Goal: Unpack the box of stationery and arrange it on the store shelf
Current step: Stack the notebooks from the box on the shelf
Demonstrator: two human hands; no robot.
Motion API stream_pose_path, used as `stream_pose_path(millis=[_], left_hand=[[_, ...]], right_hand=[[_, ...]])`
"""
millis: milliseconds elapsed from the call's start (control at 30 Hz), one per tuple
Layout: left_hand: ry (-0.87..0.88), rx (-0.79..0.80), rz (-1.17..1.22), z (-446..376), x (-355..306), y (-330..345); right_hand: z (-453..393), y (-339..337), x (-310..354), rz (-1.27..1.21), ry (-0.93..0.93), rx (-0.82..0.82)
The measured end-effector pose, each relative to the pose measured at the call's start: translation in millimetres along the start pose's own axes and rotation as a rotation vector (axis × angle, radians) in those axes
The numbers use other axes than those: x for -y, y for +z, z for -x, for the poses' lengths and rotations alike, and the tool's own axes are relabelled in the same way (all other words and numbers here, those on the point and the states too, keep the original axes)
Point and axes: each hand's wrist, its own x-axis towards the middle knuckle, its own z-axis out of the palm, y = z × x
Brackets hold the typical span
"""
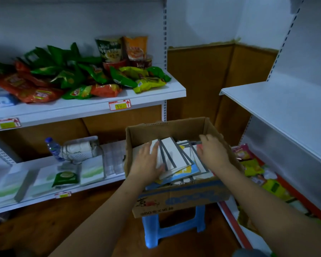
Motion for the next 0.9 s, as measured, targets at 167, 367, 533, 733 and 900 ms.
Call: stream_pose_path(millis=[167, 367, 533, 733, 900], left_hand=[[-0.291, 0.554, 0.193, -15.5, 18.0, 38.0], [-0.226, 0.639, 0.020, -28.8, 27.7, 34.1], [0.015, 0.420, -0.143, -19.4, 19.2, 18.7], [-0.090, 0.195, -0.222, -1.6, -3.5, 5.6], [-0.081, 0.110, -0.201, 0.7, -3.2, -16.3]], right_hand=[[-6.7, 22.5, 29.1, -0.286, 0.306, 0.554], [-16.0, 32.6, 11.4, -0.606, 0.516, 0.622], [-18.2, 35.0, 10.2, -0.972, 0.478, 0.678], [-7.4, 26.2, 18.8, -1.141, 0.461, 0.673], [1.0, 1.5, 25.6, -1.209, 0.462, 0.537]])
